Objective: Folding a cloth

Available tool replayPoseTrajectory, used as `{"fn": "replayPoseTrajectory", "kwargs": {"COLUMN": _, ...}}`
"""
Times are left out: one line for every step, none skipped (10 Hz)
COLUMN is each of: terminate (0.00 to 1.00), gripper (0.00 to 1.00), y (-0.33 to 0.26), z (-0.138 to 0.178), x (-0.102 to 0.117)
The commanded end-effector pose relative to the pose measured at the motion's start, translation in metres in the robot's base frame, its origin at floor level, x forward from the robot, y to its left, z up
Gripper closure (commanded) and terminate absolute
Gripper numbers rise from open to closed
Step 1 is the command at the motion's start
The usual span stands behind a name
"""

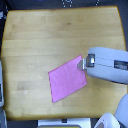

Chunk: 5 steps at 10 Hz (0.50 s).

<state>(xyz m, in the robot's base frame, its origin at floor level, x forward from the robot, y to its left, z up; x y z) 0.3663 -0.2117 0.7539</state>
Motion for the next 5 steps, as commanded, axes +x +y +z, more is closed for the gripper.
{"fn": "replayPoseTrajectory", "kwargs": {"terminate": 0.0, "gripper": 0.0, "y": 0.0155, "z": -0.0317, "x": 0.0005}}
{"fn": "replayPoseTrajectory", "kwargs": {"terminate": 0.0, "gripper": 0.0, "y": 0.0163, "z": -0.035, "x": 0.0007}}
{"fn": "replayPoseTrajectory", "kwargs": {"terminate": 0.0, "gripper": 0.0, "y": 0.012, "z": -0.0367, "x": 0.003}}
{"fn": "replayPoseTrajectory", "kwargs": {"terminate": 0.0, "gripper": 0.0, "y": 0.0094, "z": -0.0364, "x": 0.0035}}
{"fn": "replayPoseTrajectory", "kwargs": {"terminate": 0.0, "gripper": 0.0, "y": 0.0073, "z": -0.0351, "x": 0.0032}}
